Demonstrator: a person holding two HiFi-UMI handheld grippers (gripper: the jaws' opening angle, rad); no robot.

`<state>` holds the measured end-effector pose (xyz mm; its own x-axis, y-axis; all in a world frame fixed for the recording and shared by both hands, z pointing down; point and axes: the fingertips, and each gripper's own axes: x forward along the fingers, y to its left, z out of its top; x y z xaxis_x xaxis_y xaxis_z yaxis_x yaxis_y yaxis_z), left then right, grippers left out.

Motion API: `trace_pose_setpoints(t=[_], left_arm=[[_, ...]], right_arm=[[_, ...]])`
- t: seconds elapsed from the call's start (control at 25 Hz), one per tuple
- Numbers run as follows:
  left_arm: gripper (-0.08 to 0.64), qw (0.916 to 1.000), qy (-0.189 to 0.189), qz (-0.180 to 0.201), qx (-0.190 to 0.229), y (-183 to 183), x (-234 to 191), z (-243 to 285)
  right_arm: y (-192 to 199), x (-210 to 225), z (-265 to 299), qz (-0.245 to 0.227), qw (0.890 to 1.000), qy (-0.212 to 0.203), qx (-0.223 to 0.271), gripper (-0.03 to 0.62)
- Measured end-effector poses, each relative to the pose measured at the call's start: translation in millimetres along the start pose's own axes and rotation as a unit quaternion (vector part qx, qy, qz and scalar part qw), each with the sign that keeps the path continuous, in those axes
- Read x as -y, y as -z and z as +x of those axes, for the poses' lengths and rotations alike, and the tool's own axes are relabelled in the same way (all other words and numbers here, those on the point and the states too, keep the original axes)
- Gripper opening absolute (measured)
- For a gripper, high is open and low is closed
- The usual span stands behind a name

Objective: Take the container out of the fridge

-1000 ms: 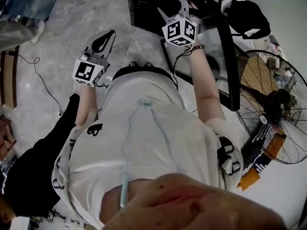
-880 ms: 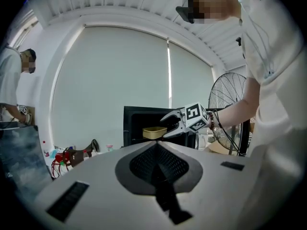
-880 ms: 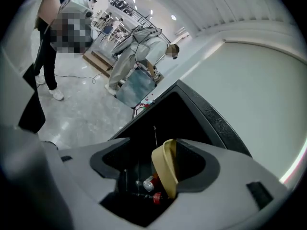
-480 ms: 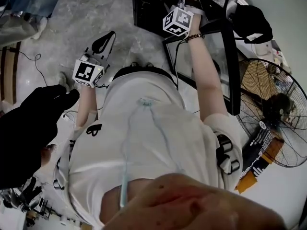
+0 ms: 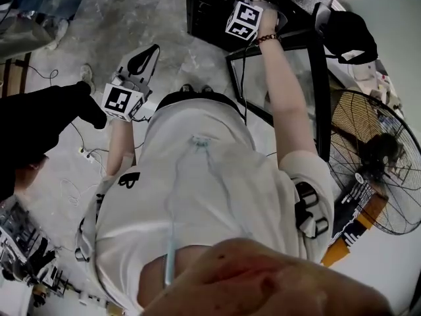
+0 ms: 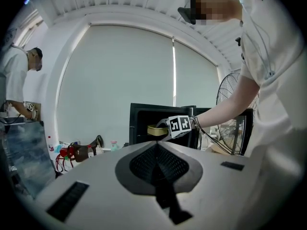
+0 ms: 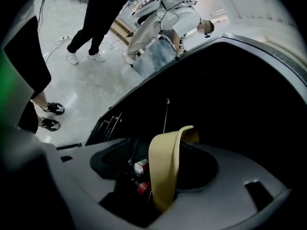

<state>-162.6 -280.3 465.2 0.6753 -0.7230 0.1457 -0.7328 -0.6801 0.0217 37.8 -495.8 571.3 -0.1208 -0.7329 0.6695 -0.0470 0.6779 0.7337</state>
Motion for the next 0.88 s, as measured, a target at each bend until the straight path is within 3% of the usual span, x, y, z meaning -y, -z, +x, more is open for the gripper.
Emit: trace_pose_setpoints(t=[0.08,0.16,0.2,0.44,0.88], left_arm=[[0.008,1.0,-0.006,-0.001,-0.002,0,-2,-2],[0.008,0.9999,-0.013,-0.002,-0.004,0,-5,-6],[0.008,0.9999,-0.016,-0.002,-0.002,1,-8,-7],[0.008,0.9998,-0.018,-0.006,-0.001,3,-11,-9],[0.008,1.0,0.007,-0.003,-0.003,1,-4,-1]], right_arm=[[0,1,3,-0.012,1.0,0.004,-0.003,0.273],[-3,5,3,-0.026,1.0,0.014,-0.005,0.146],[-4,7,3,-0.03,0.999,0.015,-0.005,0.126],[5,6,1,-0.03,0.999,0.003,-0.015,0.117],[-20,1,-37,-0.01,1.0,-0.004,0.018,0.116]])
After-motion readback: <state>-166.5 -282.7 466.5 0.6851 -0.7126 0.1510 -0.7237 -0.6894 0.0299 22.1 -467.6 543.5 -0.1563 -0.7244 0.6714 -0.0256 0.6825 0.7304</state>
